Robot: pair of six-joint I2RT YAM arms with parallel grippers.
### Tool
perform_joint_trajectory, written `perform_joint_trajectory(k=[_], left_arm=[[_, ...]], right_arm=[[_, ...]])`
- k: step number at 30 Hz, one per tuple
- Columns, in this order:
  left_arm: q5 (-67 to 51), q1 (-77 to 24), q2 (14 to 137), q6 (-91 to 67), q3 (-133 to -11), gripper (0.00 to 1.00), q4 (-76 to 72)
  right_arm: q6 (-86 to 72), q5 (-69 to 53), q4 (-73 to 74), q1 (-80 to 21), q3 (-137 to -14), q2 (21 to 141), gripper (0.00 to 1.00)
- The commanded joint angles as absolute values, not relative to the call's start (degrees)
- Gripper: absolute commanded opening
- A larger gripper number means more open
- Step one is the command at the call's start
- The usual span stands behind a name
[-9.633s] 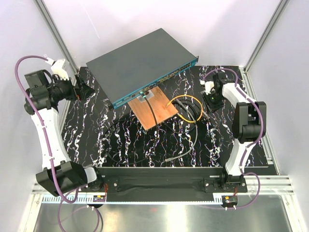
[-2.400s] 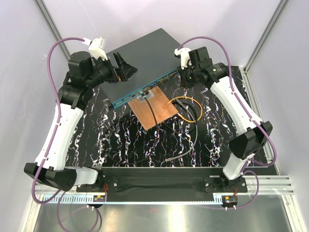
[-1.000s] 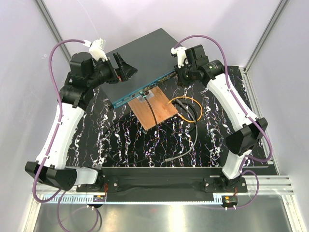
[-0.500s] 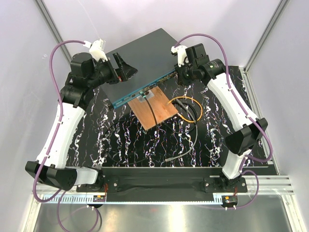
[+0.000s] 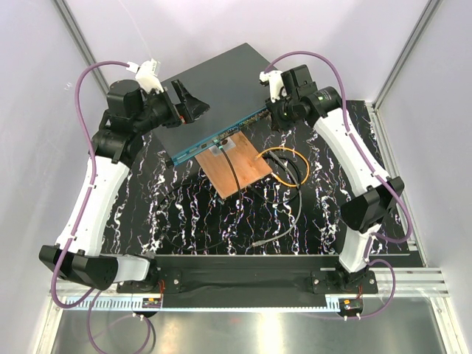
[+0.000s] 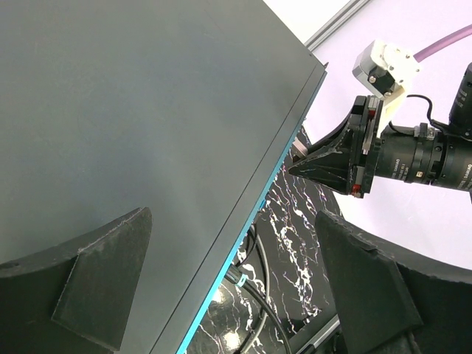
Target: Insert the plug into the switch port
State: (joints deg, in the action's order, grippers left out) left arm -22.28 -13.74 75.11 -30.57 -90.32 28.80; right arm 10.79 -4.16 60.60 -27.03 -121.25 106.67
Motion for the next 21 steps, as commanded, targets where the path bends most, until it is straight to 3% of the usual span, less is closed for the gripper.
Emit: perform_joint_trajectory(k=[1,21], left_arm=[[-23.91,-13.36,75.32,-31.2,-91.14,0.99,25.84],[-24.08,-13.27,75.41,-32.17,-90.7,0.99,25.4]], right_arm=[[11.86,-7.03,56.34,-28.13,-124.45,108.19,0.0],[11.34,-8.0,55.9,-28.13,-126.83,107.49,0.0]])
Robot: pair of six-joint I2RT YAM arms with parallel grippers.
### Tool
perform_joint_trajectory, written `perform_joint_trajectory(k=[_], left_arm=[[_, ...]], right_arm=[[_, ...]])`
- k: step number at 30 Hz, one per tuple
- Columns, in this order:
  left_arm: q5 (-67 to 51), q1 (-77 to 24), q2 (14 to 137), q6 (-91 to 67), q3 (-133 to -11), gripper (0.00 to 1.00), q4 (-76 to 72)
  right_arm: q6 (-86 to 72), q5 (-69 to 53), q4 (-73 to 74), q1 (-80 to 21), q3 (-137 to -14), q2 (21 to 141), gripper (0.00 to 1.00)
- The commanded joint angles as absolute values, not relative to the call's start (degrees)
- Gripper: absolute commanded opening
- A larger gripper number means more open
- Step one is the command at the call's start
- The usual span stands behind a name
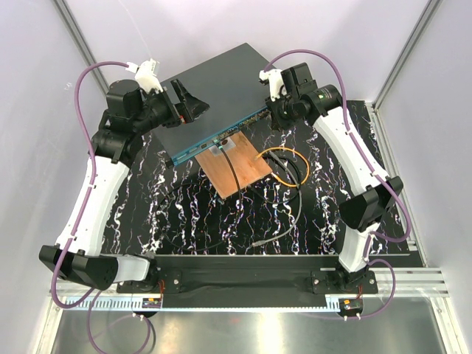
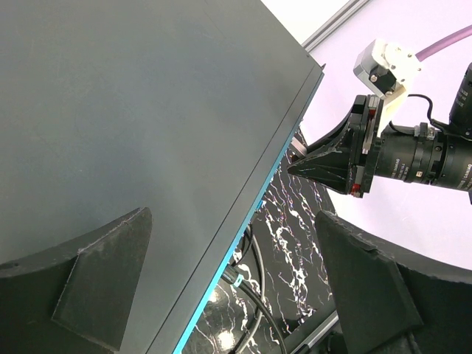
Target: Insert the plug into the switch port
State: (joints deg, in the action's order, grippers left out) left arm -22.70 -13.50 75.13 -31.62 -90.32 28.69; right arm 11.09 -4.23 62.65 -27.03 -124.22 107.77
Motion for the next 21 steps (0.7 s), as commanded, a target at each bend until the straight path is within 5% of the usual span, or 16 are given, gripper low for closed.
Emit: perform_joint_trajectory(k=[1,21], left_arm=[[-24.0,-13.18,75.5,-32.17,-90.7,0.99,25.49],[-24.61,-13.01,74.97,-32.61,-90.0,0.99,25.31]], right_arm=[[11.42,-8.0,55.81,-28.13,-126.83,107.75,0.0],[11.34,-4.13,55.55,-28.13,-124.81,106.08,0.0]])
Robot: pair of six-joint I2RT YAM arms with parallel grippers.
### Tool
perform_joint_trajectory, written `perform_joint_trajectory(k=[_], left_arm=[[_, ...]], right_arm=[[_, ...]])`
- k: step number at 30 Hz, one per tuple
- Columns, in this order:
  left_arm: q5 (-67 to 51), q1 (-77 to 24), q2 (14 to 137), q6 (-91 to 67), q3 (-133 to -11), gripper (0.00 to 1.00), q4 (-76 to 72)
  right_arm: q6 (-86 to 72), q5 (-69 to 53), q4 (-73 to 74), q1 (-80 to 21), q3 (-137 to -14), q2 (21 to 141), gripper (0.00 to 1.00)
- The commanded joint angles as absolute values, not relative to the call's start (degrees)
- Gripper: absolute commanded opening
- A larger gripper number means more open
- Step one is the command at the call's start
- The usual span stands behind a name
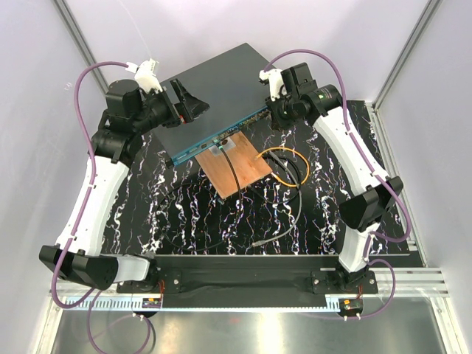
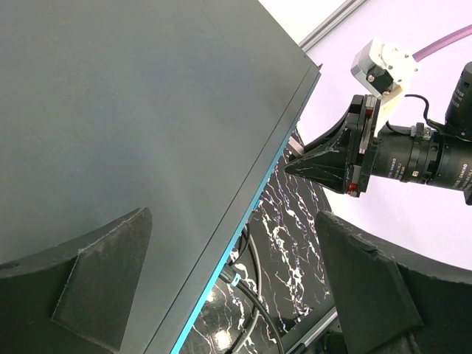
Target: Insert the plug into the switch port
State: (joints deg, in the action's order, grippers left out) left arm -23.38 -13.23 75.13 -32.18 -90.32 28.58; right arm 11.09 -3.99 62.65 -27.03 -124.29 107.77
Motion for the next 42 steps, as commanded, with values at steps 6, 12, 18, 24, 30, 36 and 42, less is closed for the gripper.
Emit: perform_joint_trajectory(k=[6,12,18,24,30,36,42], left_arm=[[-24.7,-12.92,74.79,-32.78,-89.39,0.99,25.05],[-24.96,-12.92,74.79,-33.05,-89.12,0.99,24.96],[-25.14,-12.83,74.79,-33.31,-89.12,0.99,24.79],[-25.05,-12.92,74.71,-33.22,-89.03,0.99,24.78],[-25.49,-12.83,75.41,-33.92,-89.47,0.99,24.35],[-25.58,-12.83,75.59,-33.75,-90.0,0.99,24.61],[-25.93,-12.83,76.11,-34.1,-90.18,0.99,24.52]], right_arm=[[11.69,-2.29,55.46,-28.12,-124.28,106.0,0.0],[11.69,-1.49,54.84,-27.77,-122.52,104.25,0.0],[11.69,-2.63,54.93,-27.69,-122.25,103.45,0.0],[11.43,-3.69,55.11,-27.77,-123.13,103.97,0.0],[11.25,-6.24,55.98,-27.77,-123.75,105.73,0.0],[12.04,-6.33,55.81,-27.77,-123.93,107.14,0.0],[12.57,-6.59,55.63,-27.77,-123.75,107.75,0.0]])
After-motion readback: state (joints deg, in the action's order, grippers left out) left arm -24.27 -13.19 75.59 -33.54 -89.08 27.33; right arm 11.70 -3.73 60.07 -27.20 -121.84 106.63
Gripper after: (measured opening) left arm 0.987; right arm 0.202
